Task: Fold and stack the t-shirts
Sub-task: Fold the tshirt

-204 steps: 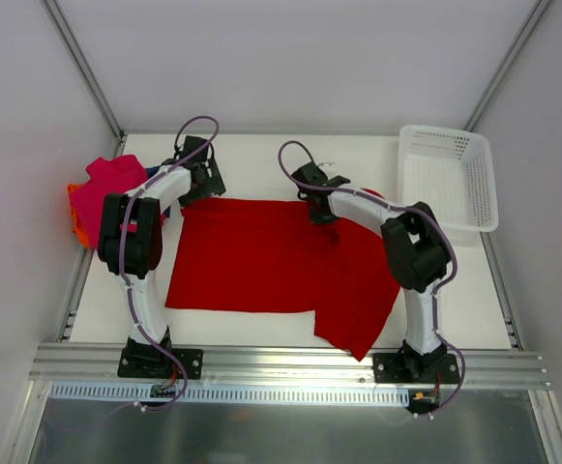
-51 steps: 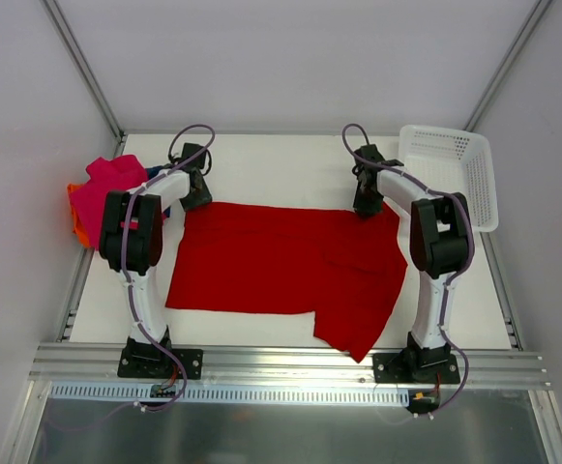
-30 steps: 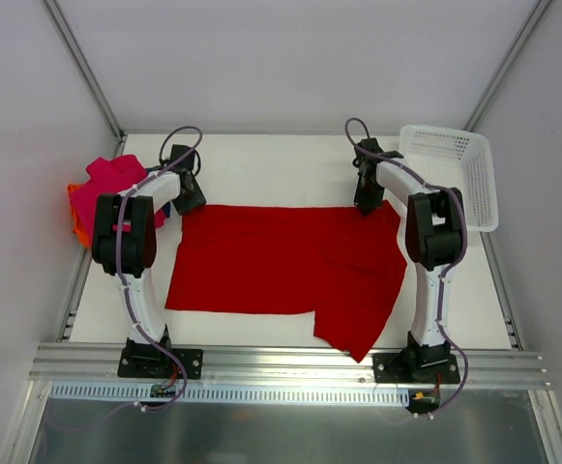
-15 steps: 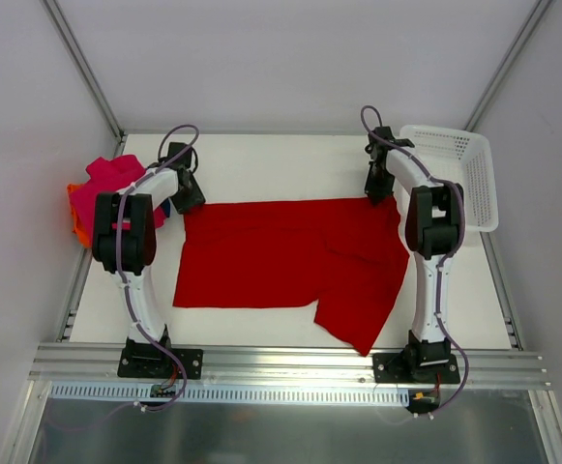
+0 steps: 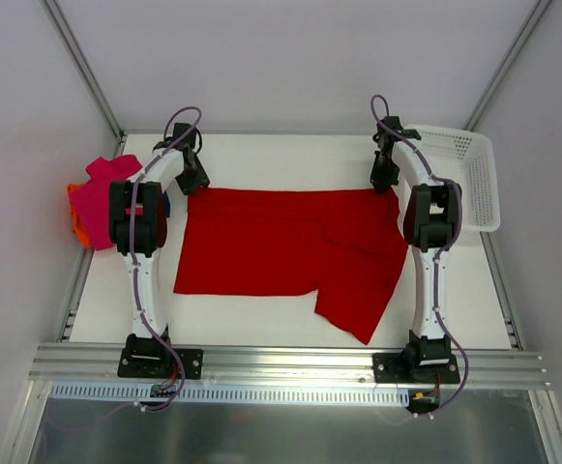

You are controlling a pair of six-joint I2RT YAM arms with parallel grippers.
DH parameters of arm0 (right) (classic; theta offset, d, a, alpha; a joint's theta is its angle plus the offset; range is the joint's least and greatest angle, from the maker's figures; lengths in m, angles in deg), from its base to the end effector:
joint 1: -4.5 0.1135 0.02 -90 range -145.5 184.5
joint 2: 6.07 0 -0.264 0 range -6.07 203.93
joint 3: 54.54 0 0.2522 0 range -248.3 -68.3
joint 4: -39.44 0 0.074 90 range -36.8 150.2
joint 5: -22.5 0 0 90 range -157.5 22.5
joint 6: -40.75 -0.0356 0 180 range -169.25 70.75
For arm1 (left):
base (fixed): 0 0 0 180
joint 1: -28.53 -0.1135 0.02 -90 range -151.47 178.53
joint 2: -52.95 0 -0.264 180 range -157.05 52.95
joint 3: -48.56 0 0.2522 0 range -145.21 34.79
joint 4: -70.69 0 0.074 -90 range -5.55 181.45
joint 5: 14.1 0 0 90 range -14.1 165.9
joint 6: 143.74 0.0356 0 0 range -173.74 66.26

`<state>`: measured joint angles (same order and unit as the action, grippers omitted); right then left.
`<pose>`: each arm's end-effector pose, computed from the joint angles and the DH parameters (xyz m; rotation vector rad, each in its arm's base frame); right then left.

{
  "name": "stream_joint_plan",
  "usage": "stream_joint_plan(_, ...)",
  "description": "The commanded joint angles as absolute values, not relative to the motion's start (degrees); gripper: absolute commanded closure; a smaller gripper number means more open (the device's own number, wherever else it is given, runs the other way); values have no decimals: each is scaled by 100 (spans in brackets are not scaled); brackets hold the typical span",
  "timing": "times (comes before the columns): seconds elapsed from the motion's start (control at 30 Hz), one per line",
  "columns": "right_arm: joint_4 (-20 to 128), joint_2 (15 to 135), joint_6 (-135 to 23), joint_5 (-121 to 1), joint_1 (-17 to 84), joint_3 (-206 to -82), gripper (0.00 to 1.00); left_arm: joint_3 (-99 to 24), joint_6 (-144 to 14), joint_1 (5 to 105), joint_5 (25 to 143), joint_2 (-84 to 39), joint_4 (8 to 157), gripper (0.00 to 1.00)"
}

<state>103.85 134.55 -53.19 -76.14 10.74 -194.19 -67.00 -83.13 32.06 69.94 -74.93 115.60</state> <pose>0.5192 0.0514 0.1775 -0.0097 2.6973 -0.1507 0.4870 -0.0263 0.1761 -0.6118 2.4895 -0.0856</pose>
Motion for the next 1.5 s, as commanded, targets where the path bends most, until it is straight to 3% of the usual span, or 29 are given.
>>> stream_joint_plan(0.0,10672,13578,-5250,-7506,907,-19864,99,-7190,-8301,3073,6983,-7756,12004,61)
stream_joint_plan(0.57,10295,13913,-5390,-6917,547,-20603,99,-8649,-8231,2976,7177,-8513,12197,61)
stream_joint_plan(0.77,10084,13808,-5356,-6943,468,-20568,99,-8930,-8099,2976,6931,-8469,12189,52)
stream_joint_plan(0.83,9953,13650,-5320,-7004,476,-20515,95,-8983,-8055,2985,6817,-8381,12189,46)
stream_joint_plan(0.9,9785,13448,-5216,-7065,476,-20252,76,-9158,-7994,2985,6623,-8215,12171,40)
stream_joint_plan(0.97,9460,13000,-5084,-7154,362,-20006,69,-9378,-7941,2985,6483,-8048,12154,27)
stream_joint_plan(1.0,9224,12590,-4978,-7163,362,-19718,61,-9431,-7914,3002,6334,-7795,12154,20)
stream_joint_plan(1.03,9118,12586,-4977,-7163,362,-19532,60,-9406,-7888,3020,6263,-7609,12154,20)
stream_joint_plan(1.2,8406,10515,-4828,-6812,441,-17726,47,-8003,-7878,3397,5500,-5756,12119,10)
stream_joint_plan(1.33,8281,8853,-5020,-6908,931,-16249,41,-5459,-8239,3906,5295,-4157,11829,9)
stream_joint_plan(1.47,8334,7359,-5380,-7170,1686,-14603,39,-3801,-8503,4424,5173,-2786,11697,9)
